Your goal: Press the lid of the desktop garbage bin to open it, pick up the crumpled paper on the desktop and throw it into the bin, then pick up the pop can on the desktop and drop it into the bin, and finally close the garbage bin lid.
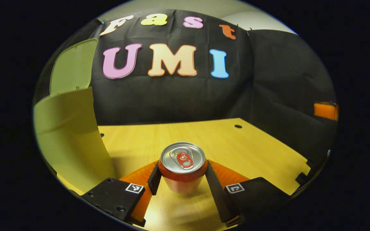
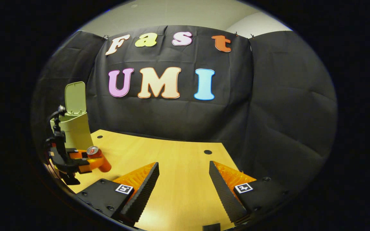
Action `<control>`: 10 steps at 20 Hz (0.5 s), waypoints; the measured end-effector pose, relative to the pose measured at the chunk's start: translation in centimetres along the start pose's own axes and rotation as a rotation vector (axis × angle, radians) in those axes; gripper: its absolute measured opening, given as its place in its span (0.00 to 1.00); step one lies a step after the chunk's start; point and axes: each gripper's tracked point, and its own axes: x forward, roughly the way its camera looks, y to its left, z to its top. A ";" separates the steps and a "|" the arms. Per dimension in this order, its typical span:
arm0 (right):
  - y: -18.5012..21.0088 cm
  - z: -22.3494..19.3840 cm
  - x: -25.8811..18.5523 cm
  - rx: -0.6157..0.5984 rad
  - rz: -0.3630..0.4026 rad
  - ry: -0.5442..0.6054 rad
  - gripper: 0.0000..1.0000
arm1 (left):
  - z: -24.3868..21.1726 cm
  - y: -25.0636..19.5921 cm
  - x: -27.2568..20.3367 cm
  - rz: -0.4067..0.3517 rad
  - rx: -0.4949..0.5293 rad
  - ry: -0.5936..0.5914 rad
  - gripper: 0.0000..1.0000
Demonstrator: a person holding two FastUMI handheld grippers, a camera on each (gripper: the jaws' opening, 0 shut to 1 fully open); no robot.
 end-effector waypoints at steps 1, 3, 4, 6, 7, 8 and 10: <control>0.8 -0.1 0.4 0.013 0.016 -0.003 0.99 | 1.9 0.5 -0.2 0.008 0.010 -0.022 0.77; 2.4 -0.1 1.0 0.038 0.044 -0.011 0.99 | 5.9 1.4 -0.8 0.017 0.032 -0.082 0.77; 3.0 -0.1 1.3 0.052 0.056 -0.014 0.99 | 7.6 1.8 -1.0 0.019 0.042 -0.107 0.77; 4.0 -0.2 1.5 0.067 0.074 -0.021 0.99 | 10.8 2.9 -1.6 0.032 0.051 -0.153 0.77; 4.4 -0.4 1.6 0.067 0.080 -0.023 0.99 | 12.3 3.6 -2.0 0.044 0.047 -0.172 0.77; 4.6 -0.5 1.7 0.065 0.082 -0.024 0.99 | 13.9 4.3 -2.4 0.058 0.042 -0.198 0.77; 5.0 -0.5 2.2 0.074 0.087 -0.021 0.99 | 17.2 6.5 -3.5 0.108 0.046 -0.254 0.77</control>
